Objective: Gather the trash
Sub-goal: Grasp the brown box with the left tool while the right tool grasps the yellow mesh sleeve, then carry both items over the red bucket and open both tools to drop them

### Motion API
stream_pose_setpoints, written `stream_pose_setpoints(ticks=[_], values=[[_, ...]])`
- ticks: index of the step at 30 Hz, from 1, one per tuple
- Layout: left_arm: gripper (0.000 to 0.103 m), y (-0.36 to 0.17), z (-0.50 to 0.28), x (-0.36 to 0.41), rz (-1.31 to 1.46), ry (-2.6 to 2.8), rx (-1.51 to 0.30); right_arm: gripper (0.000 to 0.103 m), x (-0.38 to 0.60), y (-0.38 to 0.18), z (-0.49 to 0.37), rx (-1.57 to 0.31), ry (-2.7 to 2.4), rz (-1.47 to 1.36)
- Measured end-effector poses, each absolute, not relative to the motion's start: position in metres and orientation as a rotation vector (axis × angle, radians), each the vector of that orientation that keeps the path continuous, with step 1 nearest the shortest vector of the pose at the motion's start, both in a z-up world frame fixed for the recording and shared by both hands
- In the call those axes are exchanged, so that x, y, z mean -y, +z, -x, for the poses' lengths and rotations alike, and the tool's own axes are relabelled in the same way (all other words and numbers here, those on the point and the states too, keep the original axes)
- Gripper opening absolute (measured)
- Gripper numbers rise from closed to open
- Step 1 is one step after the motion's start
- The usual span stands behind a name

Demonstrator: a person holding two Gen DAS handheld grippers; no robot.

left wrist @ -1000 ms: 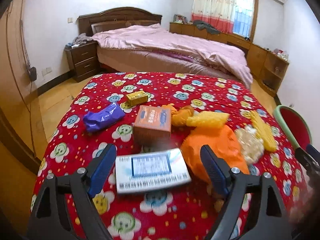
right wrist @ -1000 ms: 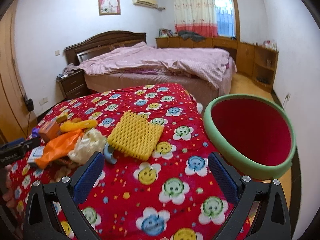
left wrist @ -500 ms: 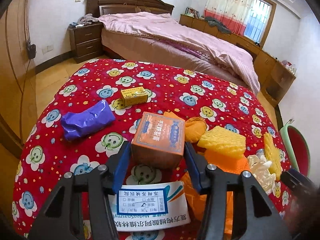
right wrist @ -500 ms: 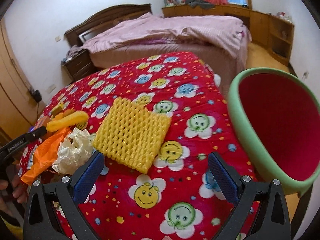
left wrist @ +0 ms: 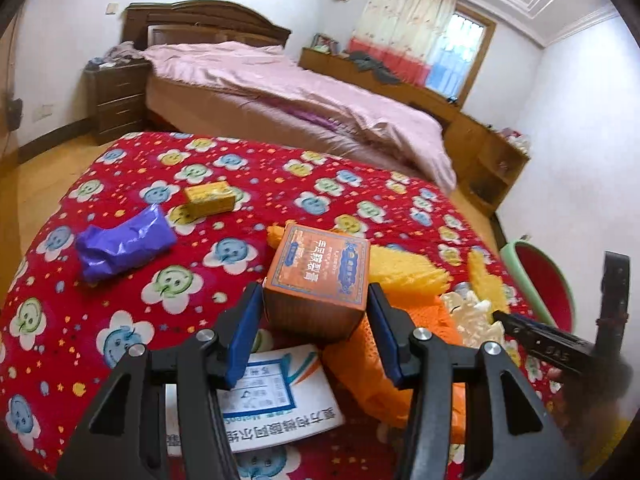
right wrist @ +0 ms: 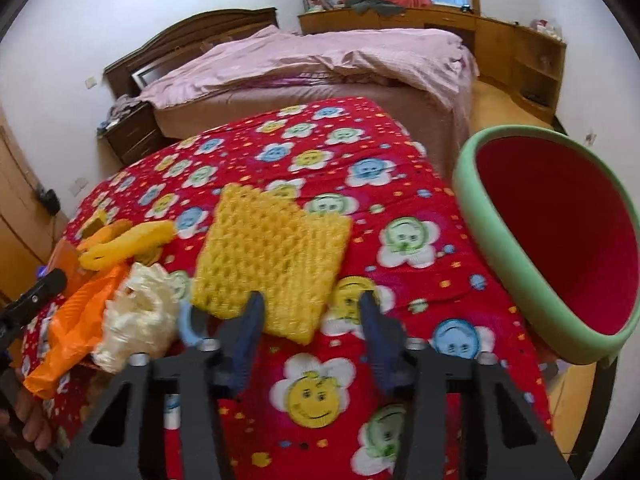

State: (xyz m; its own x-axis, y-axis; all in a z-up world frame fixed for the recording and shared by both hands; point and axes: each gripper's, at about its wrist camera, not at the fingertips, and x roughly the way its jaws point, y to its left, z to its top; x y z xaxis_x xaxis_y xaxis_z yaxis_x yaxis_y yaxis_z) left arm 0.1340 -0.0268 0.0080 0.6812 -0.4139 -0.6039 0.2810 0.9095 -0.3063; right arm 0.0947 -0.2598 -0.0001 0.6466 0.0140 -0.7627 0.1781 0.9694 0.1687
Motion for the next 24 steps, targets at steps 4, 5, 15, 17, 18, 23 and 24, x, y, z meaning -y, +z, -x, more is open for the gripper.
stream_pose_setpoints(ticks=[4,5,15,17,18,23,24], values=[[0.053,0.017,-0.134,0.028,0.212,-0.452,-0.688,0.011,0.246,0.006,-0.094,-0.840,-0.113,-0.197],[0.053,0.020,-0.133,0.028,0.212,-0.455,-0.678,0.011,0.243,0.010,-0.093,-0.829,-0.116,-0.182],[0.053,0.051,-0.102,0.039,0.195,-0.449,-0.635,0.010,0.248,0.052,-0.059,-0.694,-0.098,-0.181],[0.053,0.059,-0.095,0.045,0.192,-0.459,-0.629,0.010,0.254,0.063,-0.048,-0.660,-0.092,-0.193],[0.053,0.063,-0.091,0.049,0.191,-0.470,-0.627,0.010,0.256,0.066,-0.044,-0.648,-0.092,-0.197],[0.053,0.081,-0.077,0.069,0.190,-0.538,-0.632,0.010,0.277,0.081,-0.023,-0.616,-0.115,-0.246],[0.053,0.083,-0.075,0.075,0.192,-0.553,-0.638,0.010,0.284,0.083,-0.019,-0.616,-0.120,-0.268]])
